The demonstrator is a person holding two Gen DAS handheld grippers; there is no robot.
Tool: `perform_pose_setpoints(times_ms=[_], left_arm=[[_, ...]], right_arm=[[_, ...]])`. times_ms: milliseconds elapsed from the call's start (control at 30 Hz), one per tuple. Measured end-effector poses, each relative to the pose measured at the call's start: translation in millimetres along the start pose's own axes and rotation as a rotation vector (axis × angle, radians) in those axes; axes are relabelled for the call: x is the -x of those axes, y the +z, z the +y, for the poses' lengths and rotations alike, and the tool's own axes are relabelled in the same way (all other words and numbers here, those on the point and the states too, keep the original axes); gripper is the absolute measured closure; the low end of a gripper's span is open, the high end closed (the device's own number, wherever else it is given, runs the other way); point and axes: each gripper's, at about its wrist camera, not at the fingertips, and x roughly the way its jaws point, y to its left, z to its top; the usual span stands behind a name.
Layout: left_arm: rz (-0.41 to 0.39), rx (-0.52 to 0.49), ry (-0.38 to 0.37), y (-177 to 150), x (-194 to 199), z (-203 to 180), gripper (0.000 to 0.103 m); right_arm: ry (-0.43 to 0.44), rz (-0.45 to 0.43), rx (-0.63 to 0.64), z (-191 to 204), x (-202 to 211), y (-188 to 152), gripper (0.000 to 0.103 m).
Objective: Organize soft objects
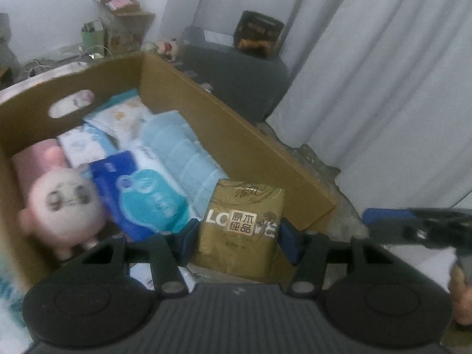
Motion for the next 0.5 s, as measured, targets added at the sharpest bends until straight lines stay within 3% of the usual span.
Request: perform_pose_setpoints(times_ms=[133,233,500], left_arm=[[0.033,-0.003,0.033,1.9,-32.9,-6.3,0.034],[0.046,0.036,0.048,-0.1,-39.0,-1.2,0.034],[-0.034,0.071,0.032,-5.0,2.4,6.6,0.033]], right_arm=[[0.005,-0.026,-0.060,-16.4,8.8,-10.3,0.033],[0.005,-0.035,-0.093,-25.9,10.7,-19.9,0.032],[0.003,-0.086,-0.184,-43.8,8.7,-45.2,0.032]])
